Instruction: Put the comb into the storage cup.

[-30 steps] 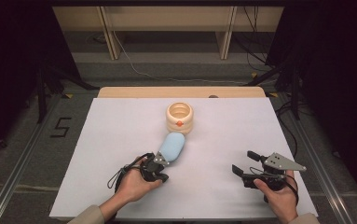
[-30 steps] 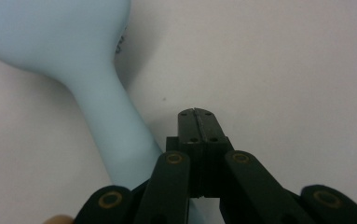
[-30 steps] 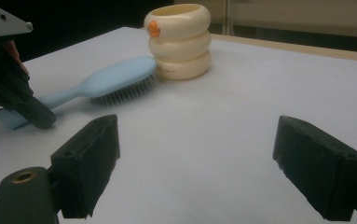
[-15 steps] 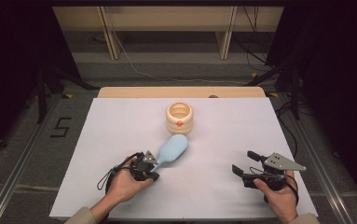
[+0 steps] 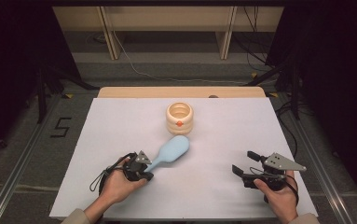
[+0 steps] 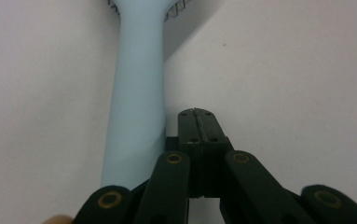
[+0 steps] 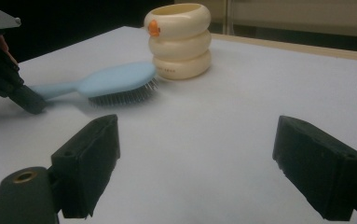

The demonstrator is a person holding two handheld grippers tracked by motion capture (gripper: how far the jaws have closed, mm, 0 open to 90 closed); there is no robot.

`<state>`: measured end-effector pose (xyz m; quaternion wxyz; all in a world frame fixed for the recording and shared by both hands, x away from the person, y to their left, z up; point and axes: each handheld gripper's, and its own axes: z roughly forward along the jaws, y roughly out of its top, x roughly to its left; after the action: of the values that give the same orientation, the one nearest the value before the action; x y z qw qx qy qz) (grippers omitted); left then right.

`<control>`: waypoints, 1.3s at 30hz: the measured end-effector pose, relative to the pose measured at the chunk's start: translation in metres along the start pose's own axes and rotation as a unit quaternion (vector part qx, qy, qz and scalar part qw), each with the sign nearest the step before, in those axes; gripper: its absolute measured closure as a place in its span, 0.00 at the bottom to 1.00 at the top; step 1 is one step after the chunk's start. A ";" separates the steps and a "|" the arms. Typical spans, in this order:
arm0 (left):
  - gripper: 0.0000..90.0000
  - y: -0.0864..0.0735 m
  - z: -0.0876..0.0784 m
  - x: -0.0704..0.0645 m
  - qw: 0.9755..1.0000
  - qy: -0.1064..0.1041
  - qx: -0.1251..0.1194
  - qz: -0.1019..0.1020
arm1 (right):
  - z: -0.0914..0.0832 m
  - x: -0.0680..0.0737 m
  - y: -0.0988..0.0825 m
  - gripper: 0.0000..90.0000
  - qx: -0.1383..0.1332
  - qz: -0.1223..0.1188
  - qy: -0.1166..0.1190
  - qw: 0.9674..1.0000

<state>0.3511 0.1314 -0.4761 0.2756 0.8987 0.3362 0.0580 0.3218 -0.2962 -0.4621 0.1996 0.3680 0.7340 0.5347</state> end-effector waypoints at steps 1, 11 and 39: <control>1.00 0.000 0.000 0.000 1.000 0.001 0.000 0.000 | 0.000 0.000 0.000 0.17 -0.001 0.001 0.000 1.000; 1.00 -0.002 -0.002 0.001 1.000 0.000 0.002 0.004 | 0.000 0.000 0.000 0.17 -0.001 -0.001 0.003 1.000; 0.44 0.010 -0.032 0.000 0.995 -0.028 -0.097 0.022 | 0.000 0.001 0.000 0.19 -0.007 0.002 0.011 1.000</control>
<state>0.3476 0.1398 -0.4434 0.3692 0.8762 0.3013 0.0712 0.3214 -0.2956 -0.4617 0.1929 0.3623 0.7314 0.5445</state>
